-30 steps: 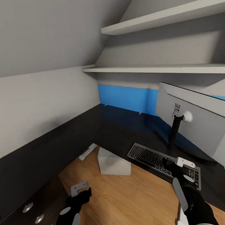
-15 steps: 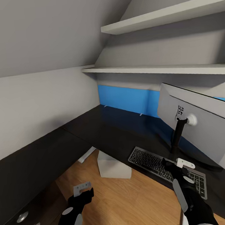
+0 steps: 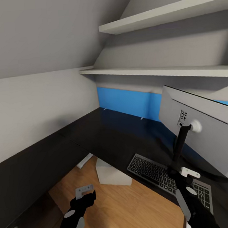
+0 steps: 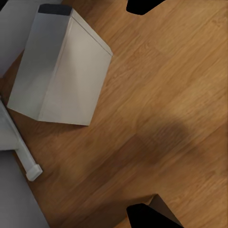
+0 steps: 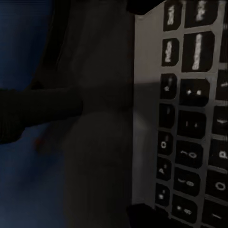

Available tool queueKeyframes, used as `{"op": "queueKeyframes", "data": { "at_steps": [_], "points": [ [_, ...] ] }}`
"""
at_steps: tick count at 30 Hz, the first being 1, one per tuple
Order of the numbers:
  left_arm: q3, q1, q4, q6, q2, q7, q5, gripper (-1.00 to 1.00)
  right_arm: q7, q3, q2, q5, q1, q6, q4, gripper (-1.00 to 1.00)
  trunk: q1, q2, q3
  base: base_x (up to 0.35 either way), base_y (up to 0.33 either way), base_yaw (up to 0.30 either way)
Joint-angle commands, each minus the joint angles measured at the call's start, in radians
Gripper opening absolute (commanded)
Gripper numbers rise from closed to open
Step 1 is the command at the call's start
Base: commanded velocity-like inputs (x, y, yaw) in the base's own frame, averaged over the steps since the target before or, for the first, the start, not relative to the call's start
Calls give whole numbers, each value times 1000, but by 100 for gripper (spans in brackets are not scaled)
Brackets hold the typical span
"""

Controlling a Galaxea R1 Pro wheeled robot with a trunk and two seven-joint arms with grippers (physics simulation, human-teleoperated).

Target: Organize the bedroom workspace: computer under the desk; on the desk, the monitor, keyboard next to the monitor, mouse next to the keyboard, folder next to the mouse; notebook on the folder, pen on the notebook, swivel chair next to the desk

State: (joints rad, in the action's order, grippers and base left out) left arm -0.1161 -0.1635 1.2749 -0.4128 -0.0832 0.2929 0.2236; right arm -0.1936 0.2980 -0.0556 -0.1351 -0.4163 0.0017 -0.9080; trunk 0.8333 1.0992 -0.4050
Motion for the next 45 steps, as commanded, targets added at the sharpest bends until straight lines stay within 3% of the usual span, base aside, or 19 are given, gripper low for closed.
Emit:
{"op": "queueKeyframes", "data": {
  "at_steps": [1, 4, 7, 15, 16, 21, 24, 28, 45],
  "points": [
    [-2, 0, 1, -3, 0, 9, 11, 100, -2, 1, 6, -9, -2, -1, 14, 100, 0, 1, -1, 14, -9, 0],
    [-2, -1, 1, -4, 0, 9, 11, 100, -2, 2, 51, -13, -13, -4, 97, 100, 0, 1, -1, 5, -3, 0],
    [-2, -1, 1, -3, 0, 9, 11, 100, -3, 2, 65, -13, -28, -4, 127, 100, 0, 1, -1, 2, -1, 0],
    [-2, 0, 1, -4, 0, 9, 11, 100, -3, 4, 147, -16, -146, -36, 362, 100, 0, 1, -1, 0, 0, 0],
    [-3, 0, 1, -4, 0, 9, 11, 100, -3, 3, 172, -10, -196, -64, 448, 100, 0, 1, -1, 0, 0, 0],
    [-5, 0, 1, -4, -2, 8, 11, 100, -4, 3, 180, -7, -211, -69, 474, 100, 0, 1, -1, 15, 0, 0],
    [-25, -1, 1, -3, 0, 8, 11, 100, -8, 3, 181, -6, -212, -66, 476, 100, 0, 1, -1, 182, 0, 0],
    [-35, -1, 1, -4, 0, 9, 11, 100, -43, 0, 180, -6, -214, -64, 478, 100, 0, 1, -1, 214, 0, 0],
    [-37, -1, 1, -4, 2, 9, 11, 100, -78, 0, 180, -8, -214, -61, 477, 100, 0, 1, -1, 20, 0, 0]
  ]
}}
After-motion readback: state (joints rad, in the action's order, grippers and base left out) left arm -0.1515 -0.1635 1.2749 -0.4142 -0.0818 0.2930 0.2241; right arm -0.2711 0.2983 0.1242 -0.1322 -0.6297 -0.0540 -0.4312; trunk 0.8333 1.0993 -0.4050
